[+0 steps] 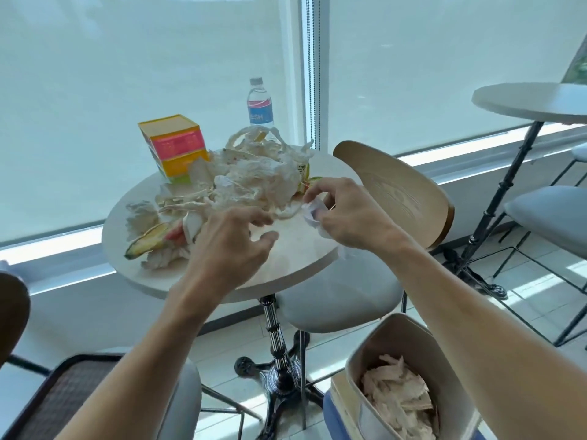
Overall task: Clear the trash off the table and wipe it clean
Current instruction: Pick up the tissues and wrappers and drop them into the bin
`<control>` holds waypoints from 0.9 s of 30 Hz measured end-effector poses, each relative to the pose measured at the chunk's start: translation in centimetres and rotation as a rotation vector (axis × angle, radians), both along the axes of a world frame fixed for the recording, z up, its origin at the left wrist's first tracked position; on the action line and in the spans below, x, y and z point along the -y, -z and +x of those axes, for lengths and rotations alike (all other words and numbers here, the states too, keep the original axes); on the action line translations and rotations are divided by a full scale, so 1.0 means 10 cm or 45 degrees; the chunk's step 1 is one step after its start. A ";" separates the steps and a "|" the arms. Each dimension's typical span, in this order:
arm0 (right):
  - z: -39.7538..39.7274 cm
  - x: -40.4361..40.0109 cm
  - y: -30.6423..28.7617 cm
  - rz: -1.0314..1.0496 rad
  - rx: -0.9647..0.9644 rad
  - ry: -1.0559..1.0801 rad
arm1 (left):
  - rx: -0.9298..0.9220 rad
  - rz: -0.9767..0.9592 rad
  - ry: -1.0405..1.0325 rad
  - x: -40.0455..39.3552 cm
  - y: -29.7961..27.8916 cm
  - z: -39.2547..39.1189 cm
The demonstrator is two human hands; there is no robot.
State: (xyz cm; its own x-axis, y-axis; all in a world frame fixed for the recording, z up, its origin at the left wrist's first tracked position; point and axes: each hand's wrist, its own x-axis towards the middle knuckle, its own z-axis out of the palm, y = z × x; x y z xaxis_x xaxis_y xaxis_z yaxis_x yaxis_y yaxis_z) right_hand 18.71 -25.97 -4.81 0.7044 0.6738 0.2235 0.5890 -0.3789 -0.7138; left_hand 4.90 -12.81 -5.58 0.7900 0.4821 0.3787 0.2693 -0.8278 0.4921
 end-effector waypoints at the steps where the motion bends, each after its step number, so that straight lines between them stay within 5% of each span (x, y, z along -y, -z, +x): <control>1: -0.02 0.01 -0.01 0.035 -0.003 0.000 | -0.033 0.044 -0.069 -0.04 0.00 0.04; 8: -0.10 0.26 -0.02 0.059 -0.056 -0.006 | -0.466 0.320 -0.263 -0.16 -0.01 0.21; 17: 0.03 0.75 0.13 0.100 -0.423 0.120 | -0.157 0.366 -0.240 -0.20 0.02 0.18; 27: 0.12 1.04 0.53 -0.037 -0.381 0.166 | 0.314 -0.454 0.110 0.25 -0.20 0.10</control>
State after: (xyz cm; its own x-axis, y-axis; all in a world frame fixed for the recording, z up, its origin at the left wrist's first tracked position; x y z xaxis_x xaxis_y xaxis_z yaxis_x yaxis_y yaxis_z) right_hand 19.93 -36.37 -10.12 0.8168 0.5764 -0.0243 0.2997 -0.4601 -0.8358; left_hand 5.92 -15.27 -3.62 0.7399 0.5530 0.3830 0.0454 -0.6090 0.7918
